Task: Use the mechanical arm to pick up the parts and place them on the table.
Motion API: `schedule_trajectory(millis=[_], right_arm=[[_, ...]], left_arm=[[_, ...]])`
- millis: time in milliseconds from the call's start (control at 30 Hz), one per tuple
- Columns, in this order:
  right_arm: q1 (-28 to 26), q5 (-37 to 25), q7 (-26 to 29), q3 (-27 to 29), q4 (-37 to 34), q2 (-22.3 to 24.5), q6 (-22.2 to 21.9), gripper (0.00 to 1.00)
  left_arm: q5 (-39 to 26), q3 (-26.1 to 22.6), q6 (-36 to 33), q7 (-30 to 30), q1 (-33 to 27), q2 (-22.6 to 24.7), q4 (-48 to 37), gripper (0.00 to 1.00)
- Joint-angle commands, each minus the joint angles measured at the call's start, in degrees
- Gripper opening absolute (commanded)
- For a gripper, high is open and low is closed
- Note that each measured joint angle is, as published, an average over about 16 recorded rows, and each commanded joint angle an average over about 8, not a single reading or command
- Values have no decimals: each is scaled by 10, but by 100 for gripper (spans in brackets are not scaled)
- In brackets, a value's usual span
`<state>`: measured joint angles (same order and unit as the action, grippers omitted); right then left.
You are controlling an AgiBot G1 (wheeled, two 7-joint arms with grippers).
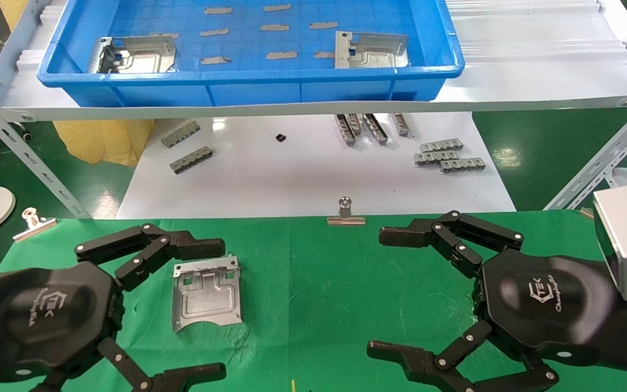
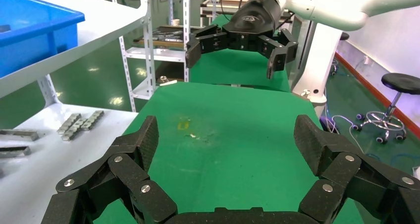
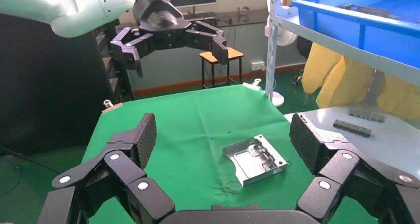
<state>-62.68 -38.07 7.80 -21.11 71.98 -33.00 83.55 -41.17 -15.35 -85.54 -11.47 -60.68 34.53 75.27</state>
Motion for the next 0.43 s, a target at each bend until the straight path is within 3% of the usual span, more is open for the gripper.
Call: schedule_trajectory(millis=[33,433], right_arm=[[0,0,0,0,0,0,0,100],[0,0,0,0,0,0,0,100]], left_arm=[[-1,-1,0,2,-2,1,-3,100],[-5,-5,-1,5,-6,3,-12,100]])
